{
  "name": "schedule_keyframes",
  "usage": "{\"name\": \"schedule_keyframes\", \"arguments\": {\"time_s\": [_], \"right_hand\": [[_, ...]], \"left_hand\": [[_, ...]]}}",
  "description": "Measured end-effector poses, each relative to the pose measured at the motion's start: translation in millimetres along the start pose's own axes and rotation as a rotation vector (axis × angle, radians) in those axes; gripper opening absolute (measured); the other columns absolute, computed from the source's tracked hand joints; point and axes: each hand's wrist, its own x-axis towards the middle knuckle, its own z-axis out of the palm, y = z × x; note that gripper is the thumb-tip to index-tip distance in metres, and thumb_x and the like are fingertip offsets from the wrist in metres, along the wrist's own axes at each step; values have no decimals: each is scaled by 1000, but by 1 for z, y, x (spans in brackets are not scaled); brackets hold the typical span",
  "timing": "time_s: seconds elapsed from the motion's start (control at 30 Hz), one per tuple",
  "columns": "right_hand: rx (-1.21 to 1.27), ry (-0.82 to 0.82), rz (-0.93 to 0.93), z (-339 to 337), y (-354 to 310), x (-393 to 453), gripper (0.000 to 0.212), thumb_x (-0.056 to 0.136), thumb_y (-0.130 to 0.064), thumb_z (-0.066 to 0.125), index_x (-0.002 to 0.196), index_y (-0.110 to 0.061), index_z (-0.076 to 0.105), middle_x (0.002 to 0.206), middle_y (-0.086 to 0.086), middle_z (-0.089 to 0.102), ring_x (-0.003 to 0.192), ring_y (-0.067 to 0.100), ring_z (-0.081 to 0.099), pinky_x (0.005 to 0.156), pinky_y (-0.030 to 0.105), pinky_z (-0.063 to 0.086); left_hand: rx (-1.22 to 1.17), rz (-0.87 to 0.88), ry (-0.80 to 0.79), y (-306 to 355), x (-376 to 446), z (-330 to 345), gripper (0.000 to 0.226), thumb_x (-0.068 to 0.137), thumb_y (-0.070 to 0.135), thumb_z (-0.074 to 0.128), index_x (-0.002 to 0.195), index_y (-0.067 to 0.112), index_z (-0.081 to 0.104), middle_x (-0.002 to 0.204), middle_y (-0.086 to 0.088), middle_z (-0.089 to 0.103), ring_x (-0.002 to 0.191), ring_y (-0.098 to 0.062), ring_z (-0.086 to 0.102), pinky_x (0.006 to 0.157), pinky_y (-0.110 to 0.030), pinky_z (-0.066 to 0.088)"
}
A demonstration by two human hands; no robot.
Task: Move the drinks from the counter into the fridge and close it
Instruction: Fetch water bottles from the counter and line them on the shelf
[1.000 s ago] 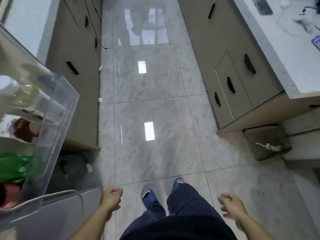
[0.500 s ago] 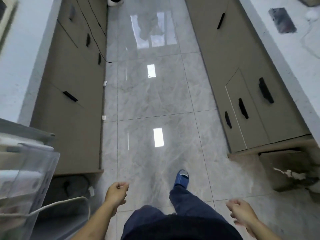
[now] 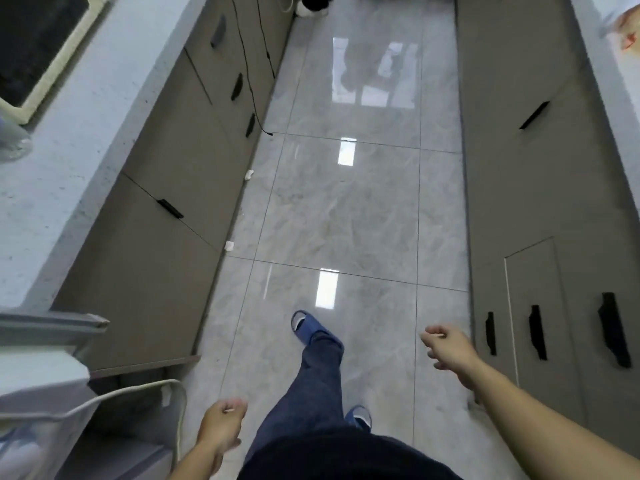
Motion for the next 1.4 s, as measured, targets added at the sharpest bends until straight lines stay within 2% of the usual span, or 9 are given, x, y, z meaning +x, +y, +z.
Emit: {"name": "schedule_keyframes", "arguments": {"time_s": [0.27,0.57,0.73,0.87,1.03,1.1,1.2,1.3,1.4], "right_hand": [[-132,-23,11,6,-105,47,13,94,-24,62,103,-15,60,84,9,61,72,22,55,62,33,49],[-371,-122,-49,17,-236,113,14,93,-22,62,93,-8,61,72,8,53,62,22,46,53,27,39],[-540,-185,-79,27,-300,161,15,93,-20,63,93,-6,61,72,8,54,60,22,46,53,26,38],[-673,-243,-118,45,-370,202,17,94,-23,63,98,-6,62,75,9,57,65,24,49,58,29,41],[-830,-345,-310,90,-475,234,20,94,-27,65,106,-11,62,84,12,66,69,27,60,55,29,47],[-892,-399,-381,116,-514,239,22,94,-29,64,109,-12,61,84,11,66,70,26,62,54,29,48],[-954,-488,-498,163,-556,232,22,94,-29,65,108,-13,62,92,12,68,78,27,64,66,33,53],[-959,-601,-595,213,-579,209,18,92,-25,67,105,-12,64,98,10,68,86,25,64,85,41,54],[-1000,-730,-666,257,-585,173,13,93,-24,67,104,-17,65,97,7,68,84,20,63,86,38,54]], "left_hand": [[-57,7,-29,131,40,-15,16,91,16,57,76,11,55,61,-7,49,58,-21,43,59,-27,39],[-364,57,56,262,83,-34,12,91,23,59,98,16,66,94,-4,64,79,-18,60,59,-26,50],[-493,-35,127,285,87,-40,4,93,28,59,94,26,63,99,1,64,87,-16,62,57,-23,50],[-539,-170,228,293,75,-42,10,93,31,59,90,23,63,94,-4,65,81,-21,63,67,-32,56],[-668,-315,357,298,55,-30,10,92,28,62,94,18,65,96,-6,66,78,-23,63,67,-34,56],[-764,-368,412,304,48,-23,7,93,26,62,95,20,64,96,-5,65,80,-24,63,75,-37,58],[-911,-432,496,316,42,-12,9,95,20,59,101,16,64,92,-3,63,75,-22,60,77,-38,57],[-1002,-483,550,329,39,-5,15,96,13,52,107,16,62,90,-1,61,74,-20,59,67,-31,54],[-1042,-507,625,337,38,-10,21,95,13,49,111,19,61,94,-2,64,79,-24,63,64,-30,55]]}}
